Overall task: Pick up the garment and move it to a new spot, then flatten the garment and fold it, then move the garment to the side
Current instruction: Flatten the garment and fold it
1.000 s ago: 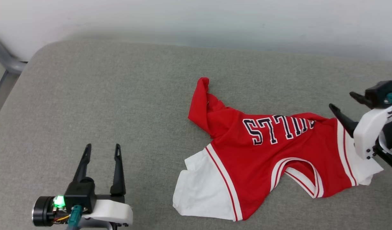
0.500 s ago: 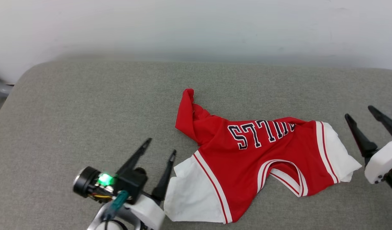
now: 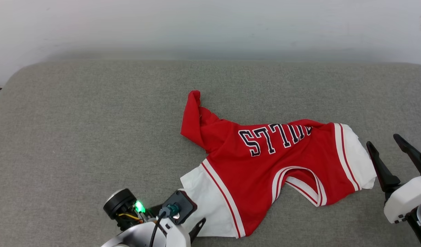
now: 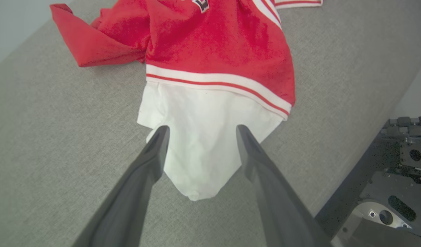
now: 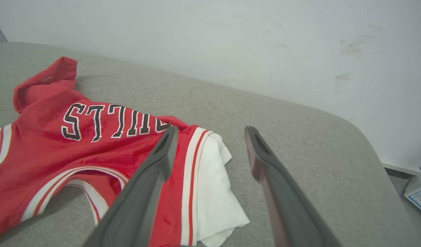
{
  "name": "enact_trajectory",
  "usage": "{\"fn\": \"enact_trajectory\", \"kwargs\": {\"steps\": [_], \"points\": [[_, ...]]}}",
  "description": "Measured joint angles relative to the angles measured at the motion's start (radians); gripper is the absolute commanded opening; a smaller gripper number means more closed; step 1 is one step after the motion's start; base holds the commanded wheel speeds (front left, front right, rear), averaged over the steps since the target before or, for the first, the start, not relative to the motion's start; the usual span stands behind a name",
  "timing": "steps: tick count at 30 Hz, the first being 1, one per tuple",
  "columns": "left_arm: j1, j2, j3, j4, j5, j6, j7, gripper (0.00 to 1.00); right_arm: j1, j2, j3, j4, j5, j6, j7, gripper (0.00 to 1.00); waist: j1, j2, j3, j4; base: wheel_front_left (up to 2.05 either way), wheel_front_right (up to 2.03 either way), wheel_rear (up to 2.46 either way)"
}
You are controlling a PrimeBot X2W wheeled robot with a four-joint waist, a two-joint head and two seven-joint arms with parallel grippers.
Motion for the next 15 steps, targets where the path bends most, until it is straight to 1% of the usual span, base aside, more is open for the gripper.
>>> {"fn": "enact_trajectory", "kwargs": {"steps": [3,6,10,15], "points": [[-0.005,0.041,-0.038,-0.001,-0.039,0.000,0.082,1.00,0.033,0.027,-0.037,-0.066,-0.023,0.000,0.037,1.00,0.0000,0.0000,0.011,-0.004,0.00,0.00,0.00],[-0.019,0.074,-0.069,-0.009,-0.067,0.000,0.129,1.00,0.053,0.045,-0.057,-0.115,-0.038,0.000,0.064,1.00,0.0000,0.0000,0.022,-0.007,0.00,0.00,0.00],[-0.041,0.109,-0.100,-0.007,-0.091,0.000,0.165,1.00,0.063,0.059,-0.074,-0.157,-0.048,0.000,0.086,1.00,0.0000,0.0000,0.040,-0.013,0.00,0.00,0.00],[-0.073,0.141,-0.145,0.026,-0.117,0.000,0.179,1.00,0.062,0.071,-0.077,-0.182,-0.053,0.000,0.094,1.00,0.0000,0.0000,0.069,-0.025,0.00,0.00,0.00]]}}
